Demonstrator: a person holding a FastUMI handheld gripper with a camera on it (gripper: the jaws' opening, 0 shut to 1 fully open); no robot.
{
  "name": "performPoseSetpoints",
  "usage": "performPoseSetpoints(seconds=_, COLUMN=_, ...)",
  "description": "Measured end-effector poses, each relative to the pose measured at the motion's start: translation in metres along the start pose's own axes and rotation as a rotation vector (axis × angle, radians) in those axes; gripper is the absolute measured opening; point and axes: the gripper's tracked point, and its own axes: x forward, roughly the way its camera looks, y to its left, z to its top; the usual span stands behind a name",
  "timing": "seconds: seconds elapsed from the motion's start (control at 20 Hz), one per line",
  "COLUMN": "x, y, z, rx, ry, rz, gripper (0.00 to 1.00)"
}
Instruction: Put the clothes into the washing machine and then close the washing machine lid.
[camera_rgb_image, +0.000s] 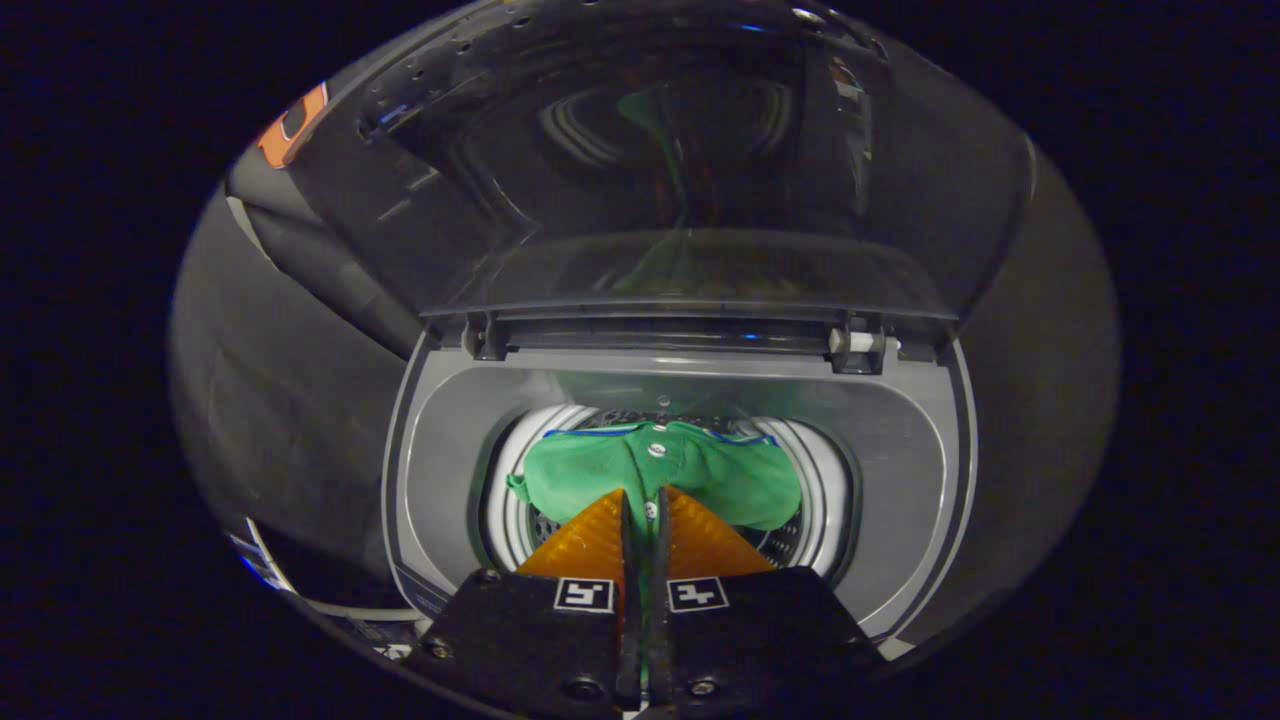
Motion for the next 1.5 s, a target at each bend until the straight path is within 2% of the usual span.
performPoseSetpoints(seconds=0.65, x=-0.004, y=-0.005, z=0.002, rx=-0.007, ry=-0.021, rz=-0.015, gripper=0.07)
performPoseSetpoints(seconds=0.75, x=-0.006, y=-0.002, z=-0.003, rx=-0.027, ry=0.022, rz=-0.007, gripper=0.49)
performPoseSetpoints(seconds=0.85, x=-0.009, y=-0.006, z=0.002, rx=-0.050, ry=-0.008, rz=-0.027, gripper=0.90)
performPoseSetpoints(seconds=0.95, x=-0.014, y=-0.004, z=0.006, rx=-0.053, ry=-0.031, rz=-0.021, gripper=0.87)
performPoseSetpoints(seconds=1.15, x=-0.040, y=0.002, z=0.019, rx=-0.029, ry=-0.084, rz=-0.001, gripper=0.87)
performPoseSetpoints(seconds=1.3, x=-0.070, y=0.009, z=0.032, rx=-0.020, ry=-0.148, rz=0.013, gripper=0.87)
performPoseSetpoints(seconds=1.5, x=-0.120, y=0.023, z=0.053, rx=-0.071, ry=-0.250, rz=0.067, gripper=0.87)
